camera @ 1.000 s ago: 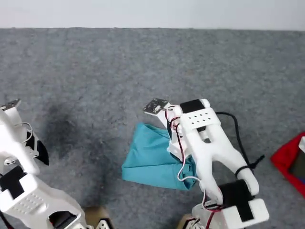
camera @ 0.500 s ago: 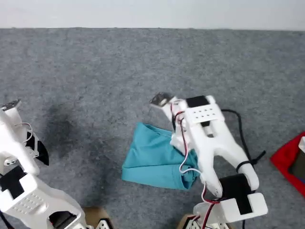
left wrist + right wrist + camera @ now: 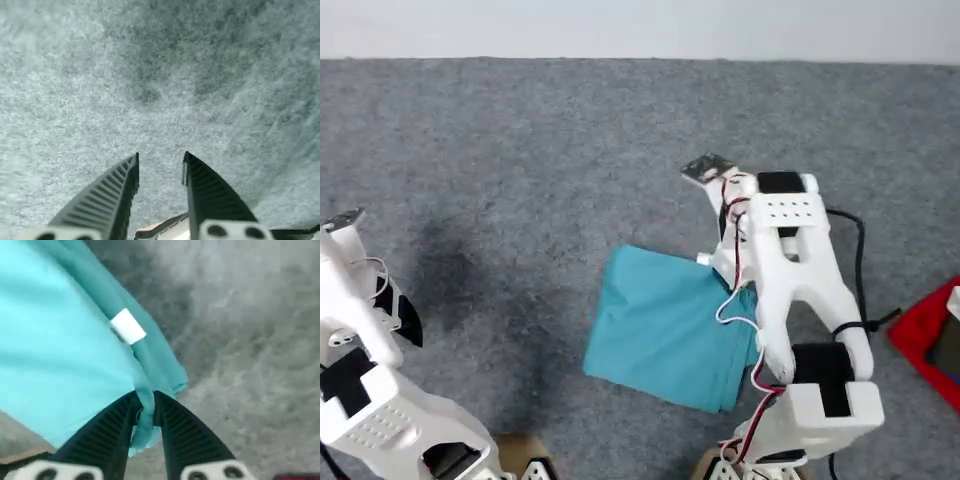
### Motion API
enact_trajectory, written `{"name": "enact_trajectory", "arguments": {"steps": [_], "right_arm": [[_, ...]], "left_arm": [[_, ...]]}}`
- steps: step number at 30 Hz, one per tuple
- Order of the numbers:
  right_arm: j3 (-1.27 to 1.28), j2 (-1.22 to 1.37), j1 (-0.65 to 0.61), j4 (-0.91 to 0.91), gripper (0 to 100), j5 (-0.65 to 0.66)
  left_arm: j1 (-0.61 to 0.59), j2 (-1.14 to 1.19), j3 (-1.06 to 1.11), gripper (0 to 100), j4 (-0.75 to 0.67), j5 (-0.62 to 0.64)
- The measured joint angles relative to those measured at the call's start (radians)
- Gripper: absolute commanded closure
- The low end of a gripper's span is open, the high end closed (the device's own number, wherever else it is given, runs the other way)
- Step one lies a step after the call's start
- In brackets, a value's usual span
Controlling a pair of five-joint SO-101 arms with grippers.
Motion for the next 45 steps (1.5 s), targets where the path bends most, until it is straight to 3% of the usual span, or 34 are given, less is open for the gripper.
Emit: {"name": "enact_trajectory", "arguments": {"steps": [7,15,23,33,41,45], "right_arm": [[-0.146,0.0,0.081,0.032,64.7,-0.212],[-0.259,0.0,0.114,0.233,61.7,-0.5],[-0.146,0.012,0.021,0.27,61.7,-0.509],[0.112,0.018,0.011,0.031,61.8,-0.509],[0.068,0.238,-0.075,-0.075,62.3,-0.512],[-0.089,0.384,-0.08,0.009,76.4,-0.512]], "left_arm": [[0.0,0.0,0.0,86,0.0,-0.041],[0.0,0.0,0.0,86,0.0,-0.048],[0.002,0.0,0.0,86,-0.009,-0.048],[0.063,0.0,0.075,86,-0.011,-0.048],[0.069,0.0,0.087,86,-0.011,-0.048],[0.069,0.0,0.106,86,-0.011,-0.048]]}}
